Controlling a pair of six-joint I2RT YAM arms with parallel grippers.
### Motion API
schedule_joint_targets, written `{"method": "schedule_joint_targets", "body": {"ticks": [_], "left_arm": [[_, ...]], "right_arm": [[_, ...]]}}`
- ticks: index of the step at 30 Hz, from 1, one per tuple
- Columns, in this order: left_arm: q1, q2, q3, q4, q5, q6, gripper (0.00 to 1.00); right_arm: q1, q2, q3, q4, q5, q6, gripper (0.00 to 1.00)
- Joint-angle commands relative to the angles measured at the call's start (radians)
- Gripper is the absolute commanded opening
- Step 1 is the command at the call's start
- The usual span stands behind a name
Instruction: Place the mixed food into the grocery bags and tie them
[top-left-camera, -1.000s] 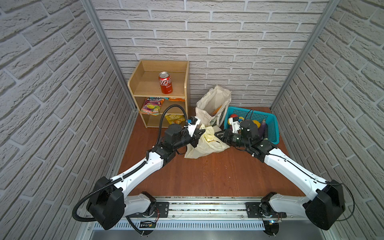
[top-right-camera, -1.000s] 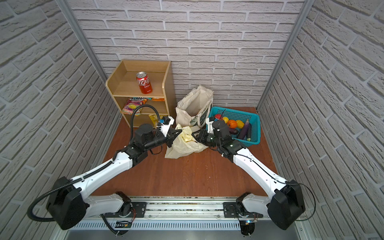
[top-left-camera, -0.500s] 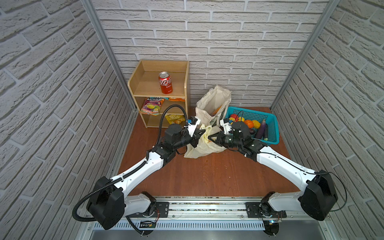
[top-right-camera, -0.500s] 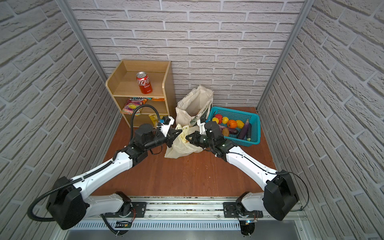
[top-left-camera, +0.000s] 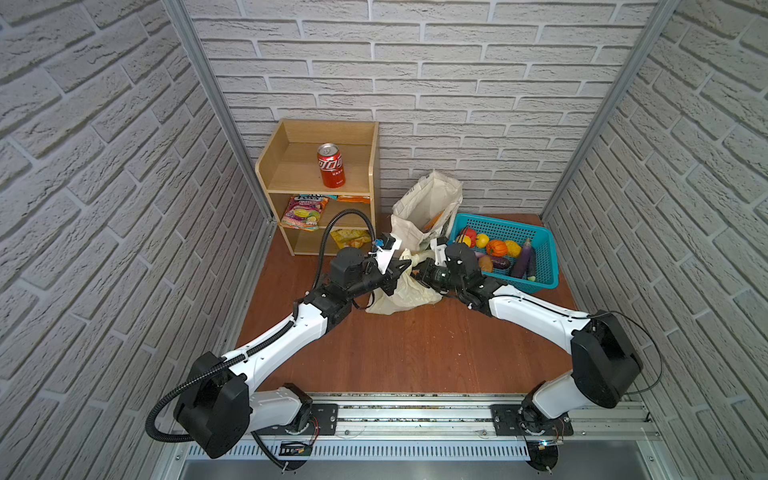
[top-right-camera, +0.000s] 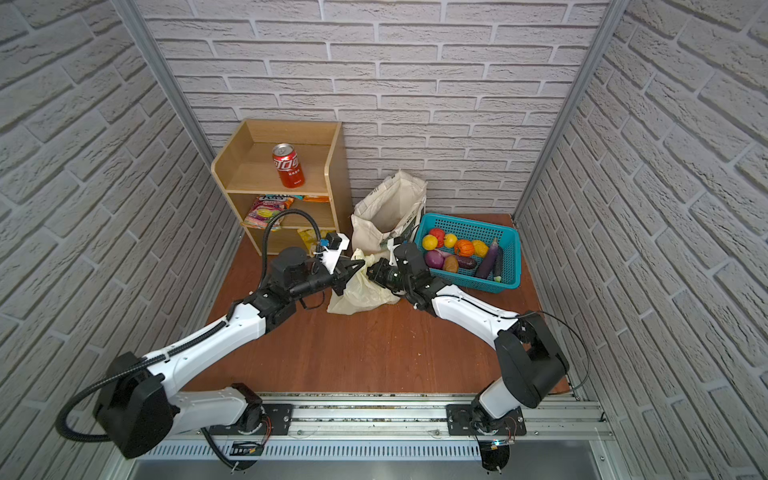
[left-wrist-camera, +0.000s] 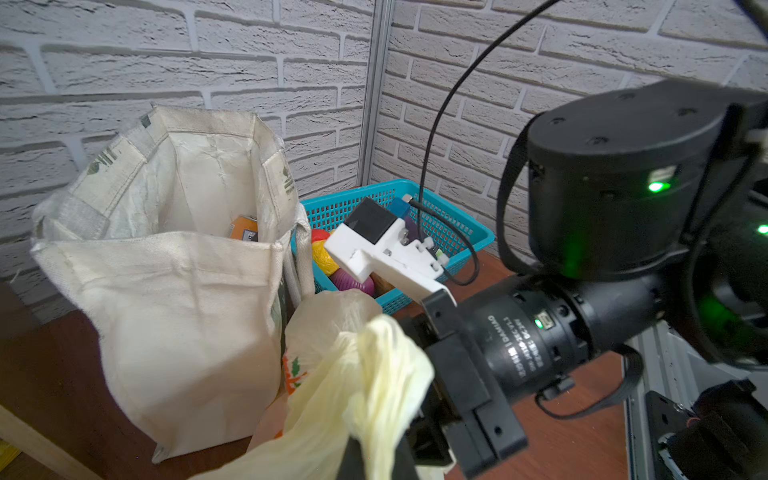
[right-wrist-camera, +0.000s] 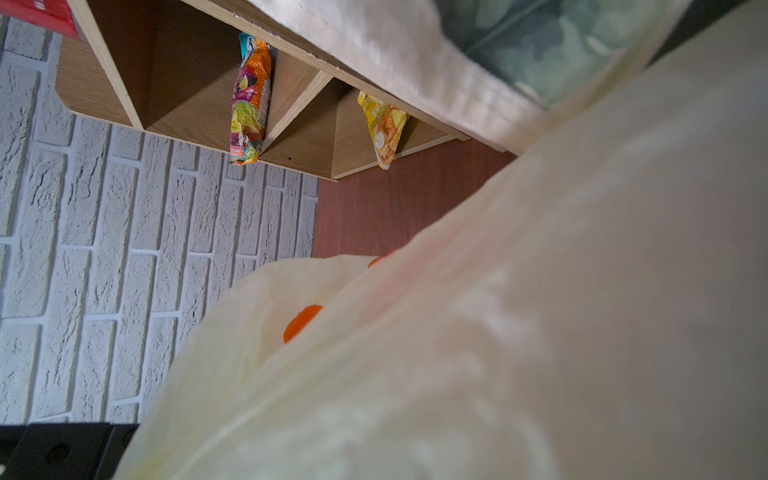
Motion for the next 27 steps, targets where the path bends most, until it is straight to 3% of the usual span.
{"method": "schedule_joint_targets", "body": {"ticks": [1,11,27], "left_arm": [[-0.002,-0.005,0.012,0.024,0.023,0.004,0.00],[-0.002,-0.054,-0.020,-0.013,-0.066,0.075,0.00],[-0.007,-0.076,-0.033,-0.062,-0.117,0.179,0.00]], "right_arm": [[0.002,0.006,0.028,0.088,-0.020,0.037,0.07],[-0.007,-0.128,-0.058,-0.118,-0.089,-0.057,0.28],[-0.024,-0.288,-0.067,-0.261,-0.110,-0.054,0.32]]}}
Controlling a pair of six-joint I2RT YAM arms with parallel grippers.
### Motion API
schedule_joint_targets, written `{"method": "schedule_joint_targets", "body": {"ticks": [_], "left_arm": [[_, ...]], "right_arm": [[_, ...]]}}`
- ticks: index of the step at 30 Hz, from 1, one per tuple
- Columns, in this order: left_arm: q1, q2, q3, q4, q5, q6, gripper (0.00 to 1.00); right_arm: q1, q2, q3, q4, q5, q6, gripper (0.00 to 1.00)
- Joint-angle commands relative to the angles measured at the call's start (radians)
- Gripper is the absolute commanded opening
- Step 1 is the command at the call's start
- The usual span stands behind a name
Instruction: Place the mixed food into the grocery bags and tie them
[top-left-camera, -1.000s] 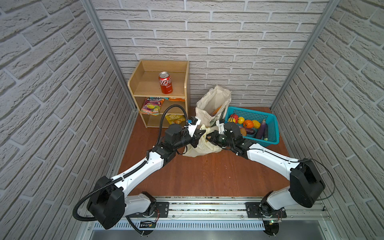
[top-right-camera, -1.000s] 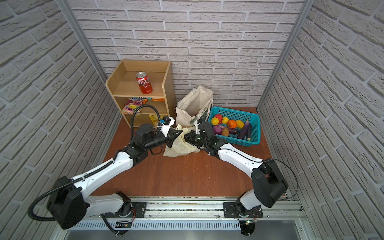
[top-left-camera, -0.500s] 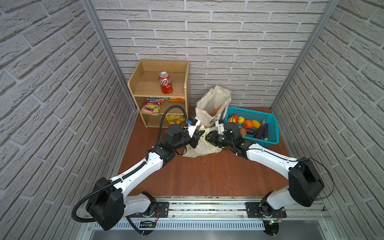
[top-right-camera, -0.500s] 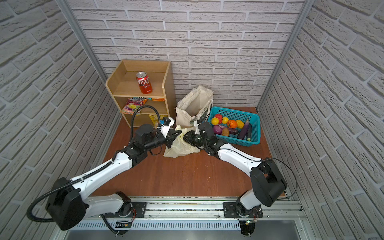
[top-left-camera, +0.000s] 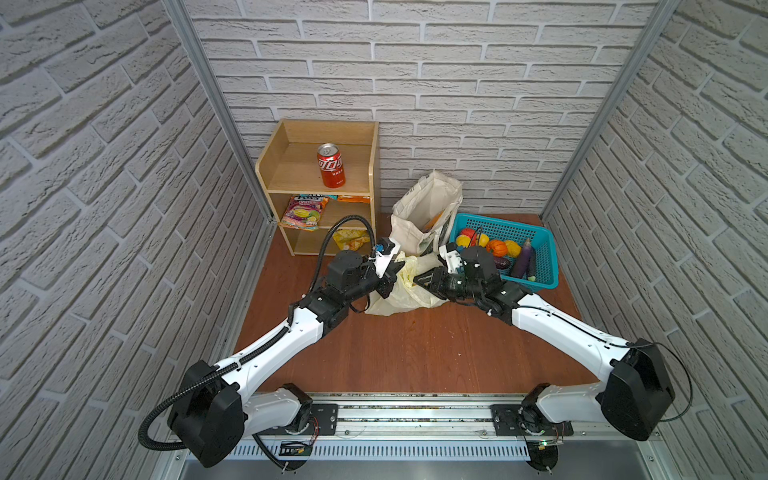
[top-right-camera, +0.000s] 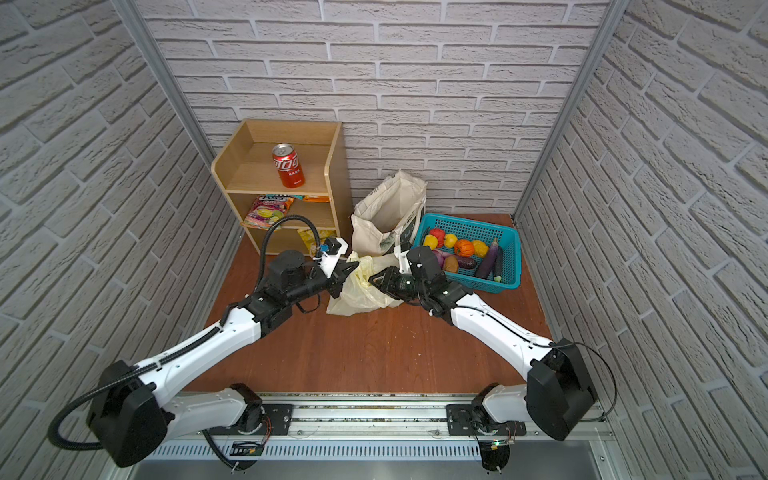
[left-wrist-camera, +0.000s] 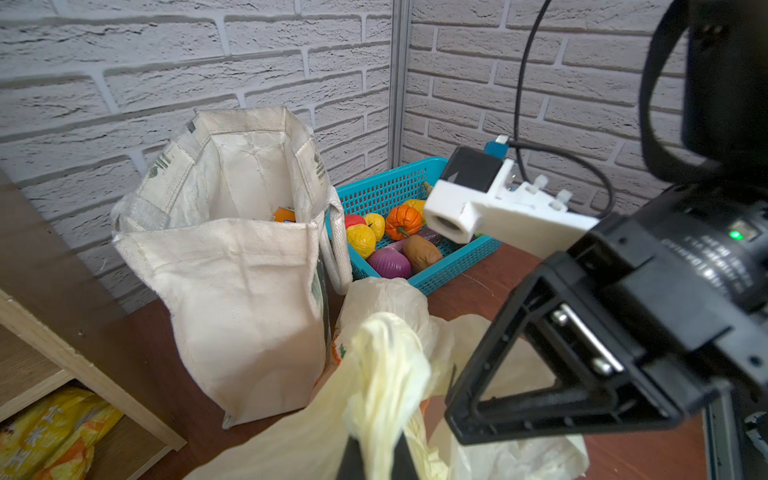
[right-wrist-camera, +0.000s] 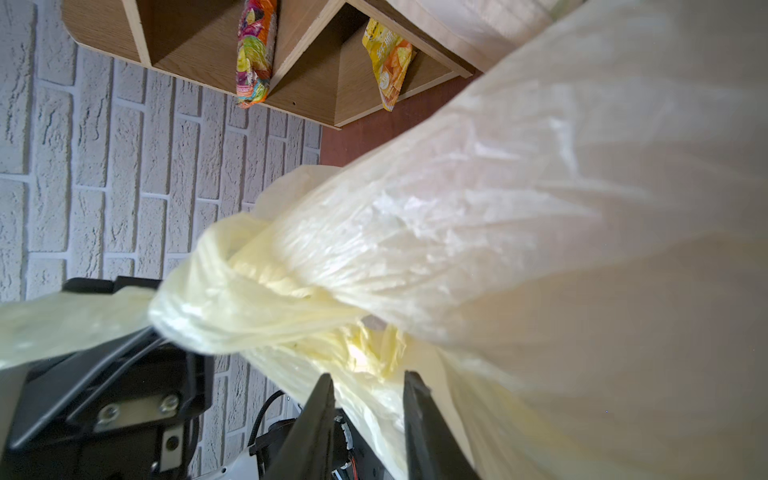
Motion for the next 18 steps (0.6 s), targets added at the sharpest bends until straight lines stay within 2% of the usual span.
{"method": "schedule_joint_targets", "body": {"ticks": [1,4,6,9,18], "left_arm": [[-0.005,-0.026,-0.015,0.010,-0.010,0.040,0.00],[-0.005,-0.027,-0.015,0.009,-0.005,0.045,0.00],[-0.005,-0.026,-0.015,0.007,0.000,0.046,0.00],[-0.004,-0.023,-0.010,0.004,0.010,0.048,0.00],[-0.006,-0.023,0.003,-0.011,0.029,0.048,0.00]], "right_arm": [[-0.004,-0.050,-0.009,0.014,-0.004,0.017,0.33],[-0.004,-0.064,-0.005,0.055,-0.006,0.058,0.44],[-0.004,-0.061,0.005,0.091,-0.010,0.089,0.55],[-0.003,-0.041,0.036,0.125,-0.020,0.120,0.63],[0.005,0.052,0.070,0.246,-0.041,0.207,0.66]]}}
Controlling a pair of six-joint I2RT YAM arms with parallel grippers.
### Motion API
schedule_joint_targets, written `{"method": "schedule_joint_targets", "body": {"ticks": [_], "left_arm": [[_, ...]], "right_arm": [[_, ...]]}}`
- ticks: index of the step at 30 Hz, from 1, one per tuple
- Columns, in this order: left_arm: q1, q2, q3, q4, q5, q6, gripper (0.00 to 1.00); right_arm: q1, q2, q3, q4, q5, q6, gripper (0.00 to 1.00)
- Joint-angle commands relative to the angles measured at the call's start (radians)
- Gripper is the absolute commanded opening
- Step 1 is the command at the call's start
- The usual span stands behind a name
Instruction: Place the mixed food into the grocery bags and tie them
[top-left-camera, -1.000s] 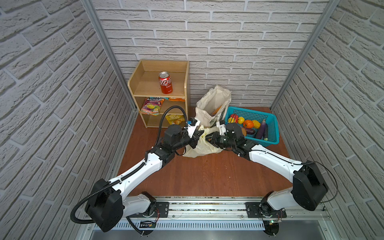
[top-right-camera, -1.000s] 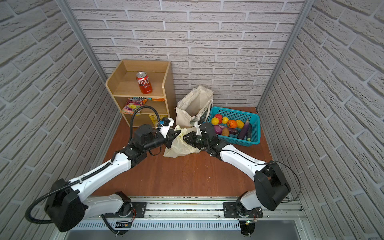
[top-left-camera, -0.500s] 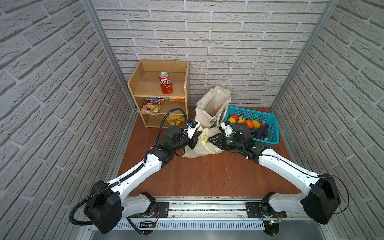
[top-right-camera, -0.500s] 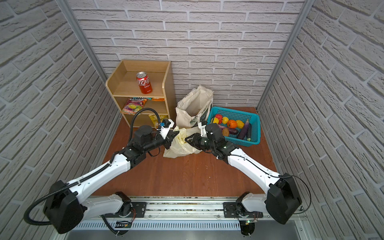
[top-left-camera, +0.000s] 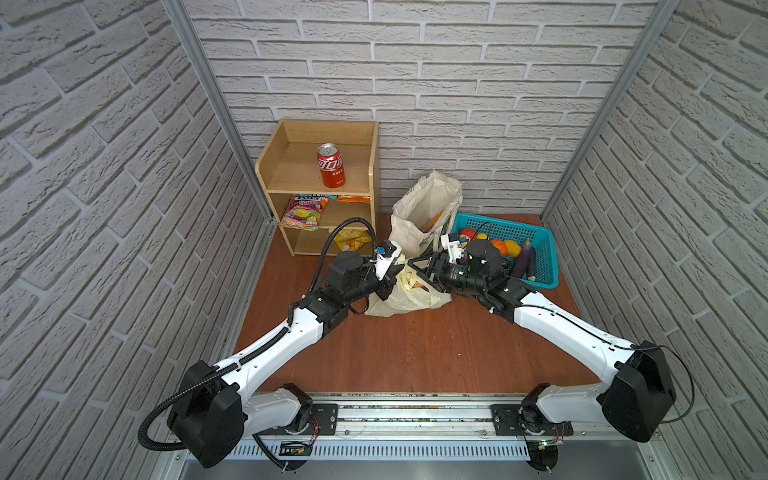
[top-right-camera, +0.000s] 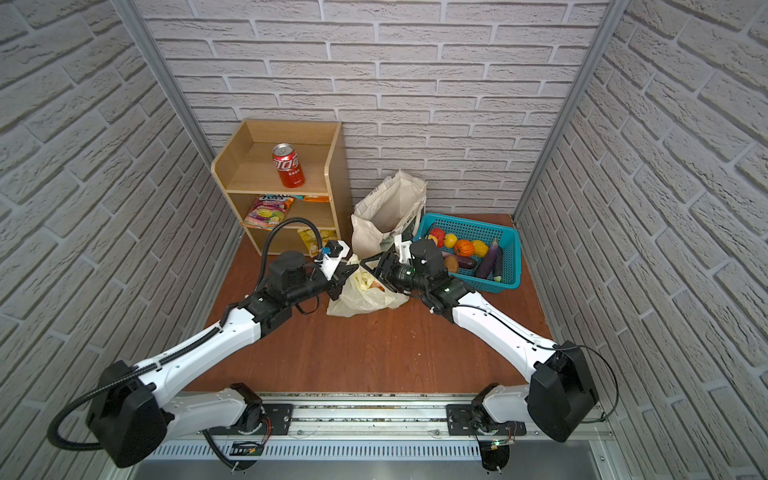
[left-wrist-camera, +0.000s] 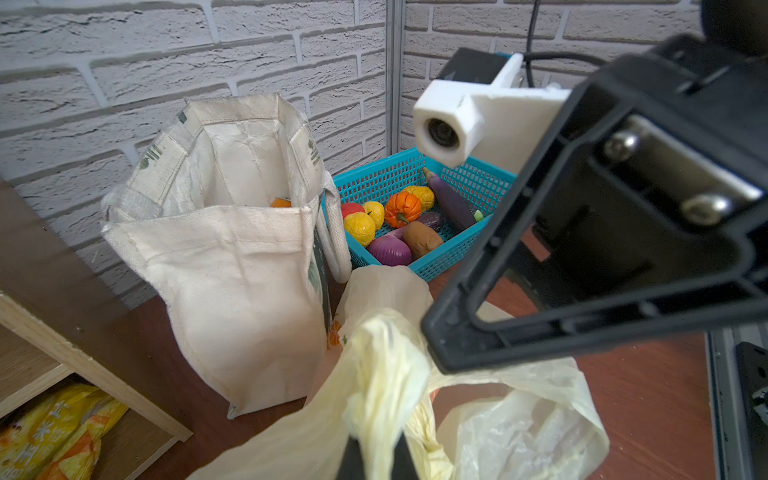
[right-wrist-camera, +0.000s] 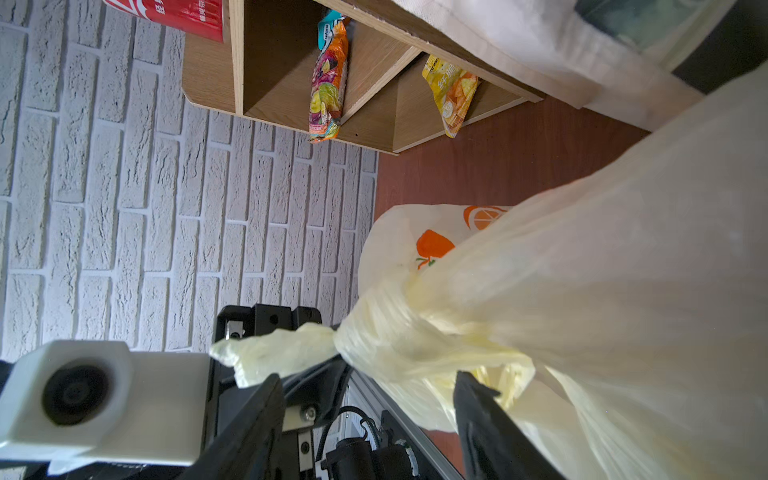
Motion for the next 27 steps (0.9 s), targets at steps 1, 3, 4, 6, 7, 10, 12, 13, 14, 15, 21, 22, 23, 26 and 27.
{"method": "schedule_joint_targets", "body": {"ticks": [1,3,4,6,7,10,12,13,14,15,21,22,23,26,27], "left_arm": [[-0.007,-0.019,0.011,0.012,0.020,0.017,0.00],[-0.008,-0.021,0.014,0.008,0.023,0.018,0.00],[-0.008,-0.022,0.016,0.007,0.024,0.018,0.00],[-0.010,-0.022,0.019,0.003,0.034,0.018,0.00],[-0.011,-0.021,0.020,0.002,0.038,0.018,0.00],[-0.013,-0.021,0.023,0.002,0.057,0.018,0.00],[-0.016,-0.015,0.029,-0.008,0.067,0.019,0.00],[-0.017,-0.014,0.031,-0.010,0.073,0.021,0.00],[-0.019,-0.012,0.035,-0.014,0.076,0.023,0.00],[-0.020,-0.010,0.040,-0.019,0.080,0.025,0.00],[-0.027,0.000,0.057,-0.044,0.097,0.044,0.00],[-0.028,0.002,0.062,-0.050,0.099,0.045,0.00],[-0.029,0.006,0.065,-0.057,0.103,0.052,0.00],[-0.035,0.015,0.078,-0.081,0.109,0.066,0.00],[-0.039,0.019,0.084,-0.092,0.108,0.075,0.00]], "right_arm": [[0.006,0.026,0.022,0.111,-0.016,0.054,0.66],[0.008,0.045,0.022,0.140,-0.019,0.074,0.66],[0.010,0.053,0.022,0.153,-0.022,0.081,0.66],[0.011,0.069,0.024,0.176,-0.023,0.095,0.66],[0.011,0.073,0.024,0.184,-0.019,0.096,0.66],[0.011,0.092,0.030,0.202,-0.014,0.108,0.66],[0.013,0.110,0.031,0.231,-0.019,0.128,0.66],[0.014,0.116,0.030,0.245,-0.022,0.139,0.66],[0.015,0.125,0.029,0.262,-0.025,0.151,0.66],[0.016,0.133,0.029,0.277,-0.028,0.161,0.66],[0.025,0.162,0.019,0.332,-0.030,0.205,0.66],[0.025,0.167,0.018,0.343,-0.032,0.213,0.66],[0.026,0.175,0.017,0.356,-0.034,0.223,0.66],[0.029,0.202,0.013,0.398,-0.044,0.257,0.64],[0.033,0.212,0.011,0.409,-0.050,0.267,0.61]]}}
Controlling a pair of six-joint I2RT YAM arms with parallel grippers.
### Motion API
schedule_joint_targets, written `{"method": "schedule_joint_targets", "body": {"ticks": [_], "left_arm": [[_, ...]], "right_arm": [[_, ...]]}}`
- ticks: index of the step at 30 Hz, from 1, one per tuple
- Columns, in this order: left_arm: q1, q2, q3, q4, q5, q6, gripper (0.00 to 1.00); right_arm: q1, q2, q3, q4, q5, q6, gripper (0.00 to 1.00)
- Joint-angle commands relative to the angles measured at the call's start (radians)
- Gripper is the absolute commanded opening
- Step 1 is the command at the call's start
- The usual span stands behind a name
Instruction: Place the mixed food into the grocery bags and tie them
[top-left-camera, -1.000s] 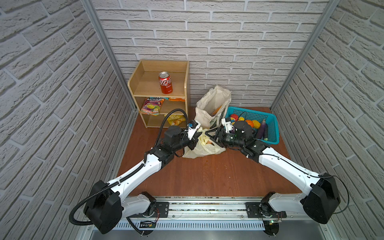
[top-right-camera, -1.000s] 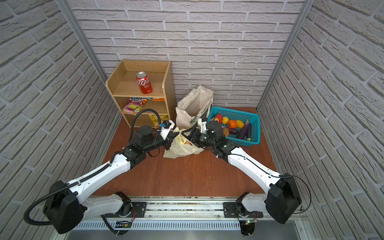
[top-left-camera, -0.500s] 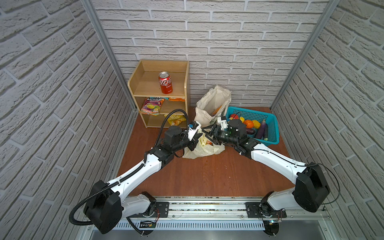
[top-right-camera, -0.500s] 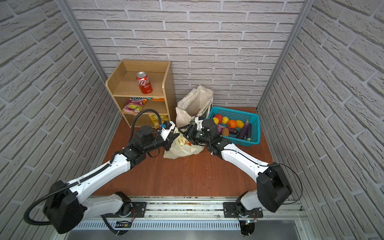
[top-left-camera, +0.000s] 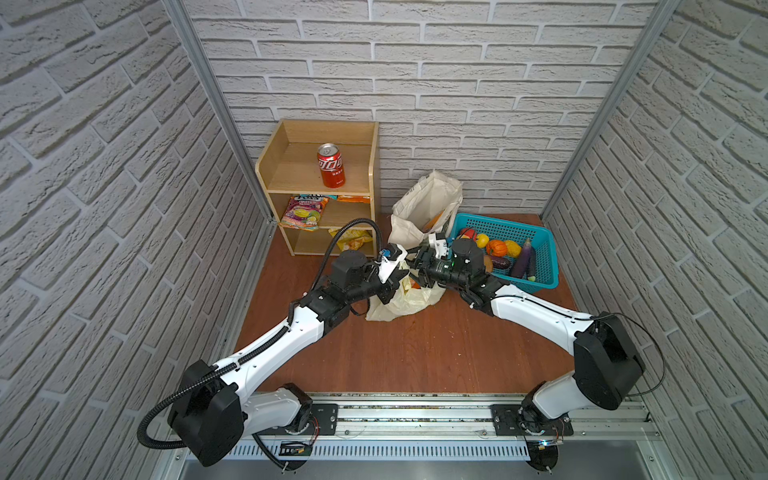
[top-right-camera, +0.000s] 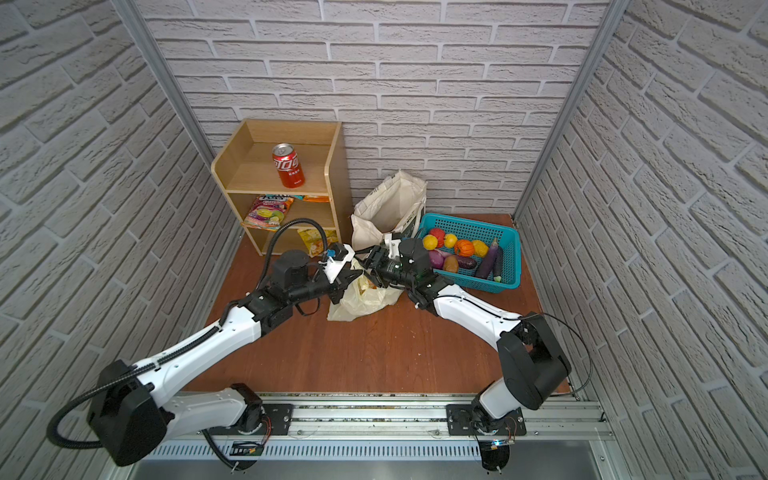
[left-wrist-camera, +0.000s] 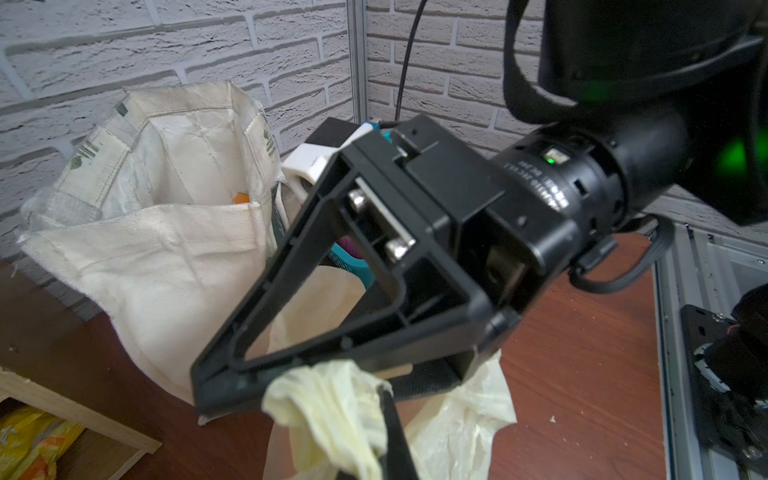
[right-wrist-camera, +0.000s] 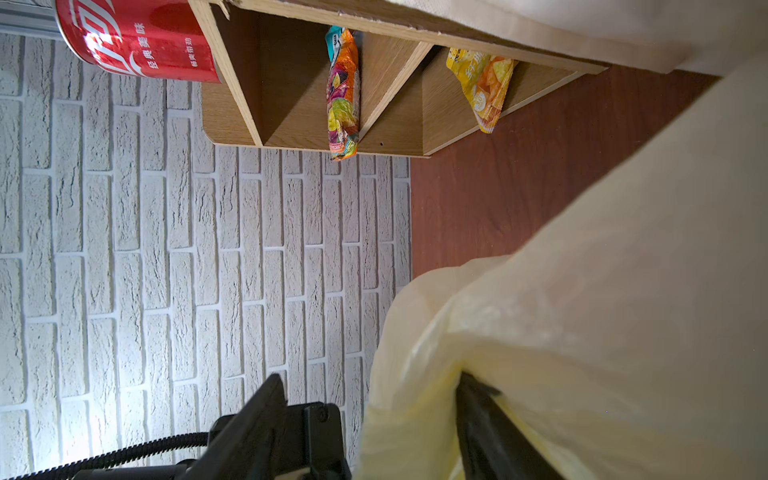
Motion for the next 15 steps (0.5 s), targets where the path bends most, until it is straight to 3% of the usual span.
{"method": "schedule_joint_targets", "body": {"ticks": [1,4,8,11,15], "left_arm": [[-0.020,0.011,0.045,-0.005,0.041,0.041,0.00],[-0.028,0.022,0.057,-0.033,0.040,0.060,0.00],[-0.040,0.034,0.067,-0.061,0.031,0.078,0.00],[-0.044,0.024,0.061,-0.050,0.009,0.062,0.01],[-0.043,-0.026,0.035,-0.018,-0.041,0.023,0.37]], "right_arm": [[0.014,0.030,0.008,0.115,-0.020,0.052,0.59],[0.020,0.057,-0.001,0.159,-0.031,0.077,0.42],[0.021,0.089,-0.016,0.228,-0.049,0.099,0.13],[0.015,0.104,-0.021,0.270,-0.067,0.093,0.06],[-0.002,0.106,-0.022,0.282,-0.103,0.042,0.05]]}}
